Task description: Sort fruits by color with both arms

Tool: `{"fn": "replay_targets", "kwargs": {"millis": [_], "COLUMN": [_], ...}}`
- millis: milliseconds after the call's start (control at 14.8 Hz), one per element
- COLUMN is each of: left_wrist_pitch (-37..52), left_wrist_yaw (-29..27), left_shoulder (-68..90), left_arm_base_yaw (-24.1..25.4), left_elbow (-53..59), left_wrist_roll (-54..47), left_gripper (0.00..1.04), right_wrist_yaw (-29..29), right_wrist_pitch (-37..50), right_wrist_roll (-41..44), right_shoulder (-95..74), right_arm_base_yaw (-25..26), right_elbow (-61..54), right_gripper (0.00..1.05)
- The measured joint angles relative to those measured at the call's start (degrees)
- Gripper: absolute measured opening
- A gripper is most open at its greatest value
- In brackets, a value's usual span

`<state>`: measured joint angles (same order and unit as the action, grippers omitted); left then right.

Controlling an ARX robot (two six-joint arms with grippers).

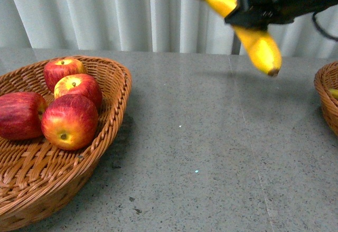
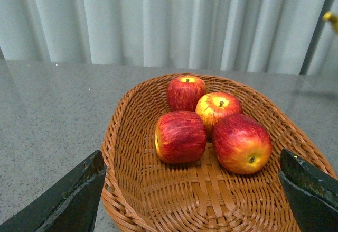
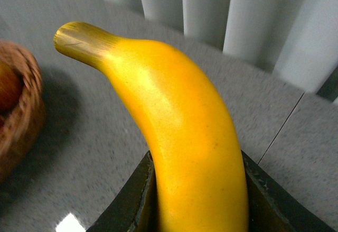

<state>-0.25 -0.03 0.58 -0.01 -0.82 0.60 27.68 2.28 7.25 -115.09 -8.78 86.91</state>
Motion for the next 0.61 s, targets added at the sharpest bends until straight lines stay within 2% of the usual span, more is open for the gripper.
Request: {"fn": "replay_targets", "kwargs": {"millis": [135, 271, 338, 542, 609], "left_wrist_pitch": [0.02, 0.0, 0.02, 0.0, 0.0], "left_wrist_yaw": [0.0, 0.0, 0.0, 0.0, 0.0], "left_shoulder": [0.0, 0.0, 0.0, 0.0, 0.0], "left_arm_base_yaw": [0.0, 0.0, 0.0, 0.0, 0.0], "left_elbow": [0.0, 0.0, 0.0, 0.0, 0.0], "left_wrist_roll": [0.0, 0.0, 0.0, 0.0, 0.0], "left_gripper": [0.98, 0.98, 0.98, 0.98, 0.98], "right_wrist_yaw": [6.36, 12.9, 14.29, 15.56, 16.22], "right_wrist_pitch": [9.2, 17.2, 17.79, 17.86, 16.68], "right_wrist_roll": [-7.52, -14.38, -15.21, -15.32, -14.29], "right_shoulder": [4.9, 10.86, 12.39, 13.25, 13.29], "right_arm_base_yaw": [3.96, 9.97, 12.39, 15.41, 19.21], "right_elbow": [-5.81, -14.21, -16.63, -19.06, -21.42], "right_gripper": [0.36, 0.36, 0.36, 0.36, 0.36]}}
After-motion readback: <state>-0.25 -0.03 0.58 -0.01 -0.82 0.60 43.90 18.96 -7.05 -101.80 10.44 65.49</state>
